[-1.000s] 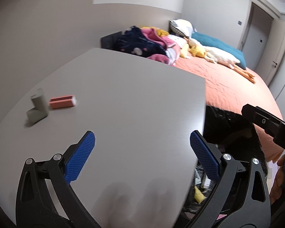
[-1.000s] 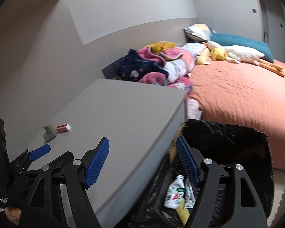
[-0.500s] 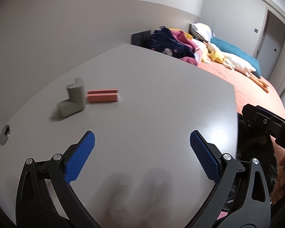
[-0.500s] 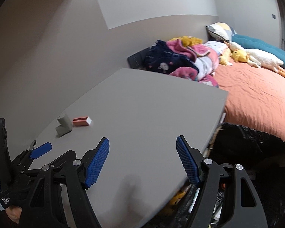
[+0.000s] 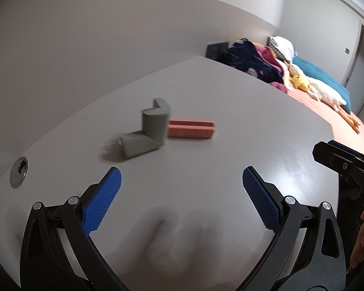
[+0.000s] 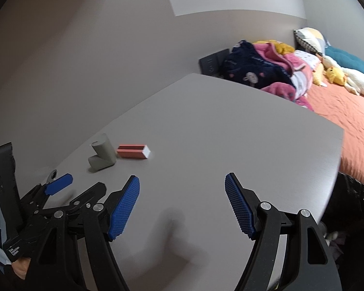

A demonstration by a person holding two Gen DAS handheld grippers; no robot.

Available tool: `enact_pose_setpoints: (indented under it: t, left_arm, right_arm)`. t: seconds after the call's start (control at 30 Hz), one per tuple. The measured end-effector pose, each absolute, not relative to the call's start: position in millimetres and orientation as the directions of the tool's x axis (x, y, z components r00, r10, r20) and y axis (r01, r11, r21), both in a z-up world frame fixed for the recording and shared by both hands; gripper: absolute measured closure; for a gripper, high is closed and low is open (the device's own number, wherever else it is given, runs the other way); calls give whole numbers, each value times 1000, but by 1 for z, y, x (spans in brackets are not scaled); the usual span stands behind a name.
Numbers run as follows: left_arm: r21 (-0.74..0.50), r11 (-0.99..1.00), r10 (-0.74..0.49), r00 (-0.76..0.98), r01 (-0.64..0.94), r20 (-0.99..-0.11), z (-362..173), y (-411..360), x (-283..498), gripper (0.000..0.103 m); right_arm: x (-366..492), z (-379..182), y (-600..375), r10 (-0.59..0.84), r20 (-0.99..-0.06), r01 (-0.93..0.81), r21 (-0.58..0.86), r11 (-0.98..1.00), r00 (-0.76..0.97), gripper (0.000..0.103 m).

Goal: Collect trash
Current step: 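Move both open tools back toward the foam corner and pink block, then grasp the grey-green foam corner with the left tool while the right tool grasps the pink block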

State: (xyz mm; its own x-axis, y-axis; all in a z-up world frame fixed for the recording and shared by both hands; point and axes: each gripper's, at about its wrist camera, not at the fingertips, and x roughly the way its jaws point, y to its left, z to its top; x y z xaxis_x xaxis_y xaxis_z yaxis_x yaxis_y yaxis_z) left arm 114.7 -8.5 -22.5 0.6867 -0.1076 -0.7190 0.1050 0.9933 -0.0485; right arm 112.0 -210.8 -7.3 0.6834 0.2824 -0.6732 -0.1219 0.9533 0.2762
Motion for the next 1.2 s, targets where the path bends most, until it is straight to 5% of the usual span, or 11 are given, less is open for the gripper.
enact_pose_setpoints:
  t: [0.37, 0.63, 0.73, 1.2]
  left_arm:
    - [-10, 997, -57, 675, 73, -735, -40, 13, 155, 24]
    - [26, 996, -37, 650, 87, -759, -56, 17, 183, 27]
    - [11, 995, -56, 629, 102, -775, -60, 20, 191, 40]
    - [-33, 999, -30, 669, 8, -743, -45, 64, 184, 43]
  right_arm:
    - [150, -23, -175, 315, -705, -172, 269, 948, 636, 29]
    - [176, -31, -160, 326, -719, -193, 263, 945, 614, 29]
    - [182, -32, -156, 330, -723, -198, 264, 944, 608, 29]
    - [203, -52, -107, 315, -763, -280, 182, 943, 564, 29]
